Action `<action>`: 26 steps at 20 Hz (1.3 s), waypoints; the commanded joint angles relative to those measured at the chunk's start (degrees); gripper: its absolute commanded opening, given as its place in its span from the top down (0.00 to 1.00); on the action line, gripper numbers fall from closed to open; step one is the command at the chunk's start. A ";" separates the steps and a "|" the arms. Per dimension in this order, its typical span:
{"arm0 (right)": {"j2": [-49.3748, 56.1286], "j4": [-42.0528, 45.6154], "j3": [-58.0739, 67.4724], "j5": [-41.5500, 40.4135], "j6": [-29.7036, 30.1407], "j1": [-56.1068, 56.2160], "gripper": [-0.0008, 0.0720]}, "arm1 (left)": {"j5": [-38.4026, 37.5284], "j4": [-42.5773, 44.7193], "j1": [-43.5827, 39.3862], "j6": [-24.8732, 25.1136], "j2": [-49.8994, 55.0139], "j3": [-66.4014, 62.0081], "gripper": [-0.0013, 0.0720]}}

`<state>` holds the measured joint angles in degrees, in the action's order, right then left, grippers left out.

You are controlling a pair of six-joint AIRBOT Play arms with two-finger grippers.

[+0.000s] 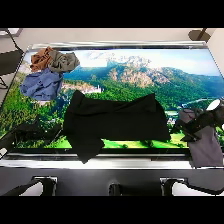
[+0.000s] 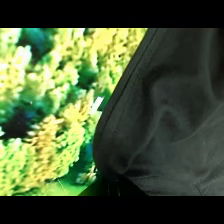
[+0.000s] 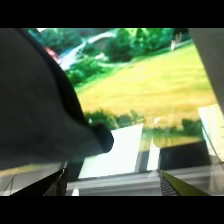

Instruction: Fold the shirts.

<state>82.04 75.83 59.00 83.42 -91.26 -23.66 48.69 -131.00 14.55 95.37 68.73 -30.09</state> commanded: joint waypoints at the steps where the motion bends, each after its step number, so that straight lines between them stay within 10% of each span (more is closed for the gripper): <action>1: 0.22 -3.63 -4.26 -6.29 0.04 -0.02 0.09 | -0.66 0.07 -0.09 -0.22 -0.09 0.00 0.94; 6: 0.39 -9.35 -7.48 -14.49 -0.85 3.63 0.25 | 0.28 0.09 -0.09 -0.20 -0.09 0.00 0.94; 9: 0.37 -8.61 -6.62 -15.21 -4.09 6.43 0.92 | 2.58 0.74 0.15 -0.13 -0.15 -1.31 0.94; 15: -10.10 -8.15 14.51 -15.82 4.48 6.43 0.92 | 10.49 1.57 0.11 5.14 -9.81 -29.99 0.94; 20: -27.71 -8.11 41.03 -28.37 3.89 6.40 0.92 | -1.64 2.62 0.11 3.65 -22.82 -66.58 0.94; 26: -42.38 -2.60 44.65 -26.03 -0.07 6.40 0.92 | -5.38 3.13 0.13 3.63 -34.88 -73.88 0.94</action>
<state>45.63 69.87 101.16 56.36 -88.77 -17.32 45.54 -128.46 14.66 99.09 38.65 -100.18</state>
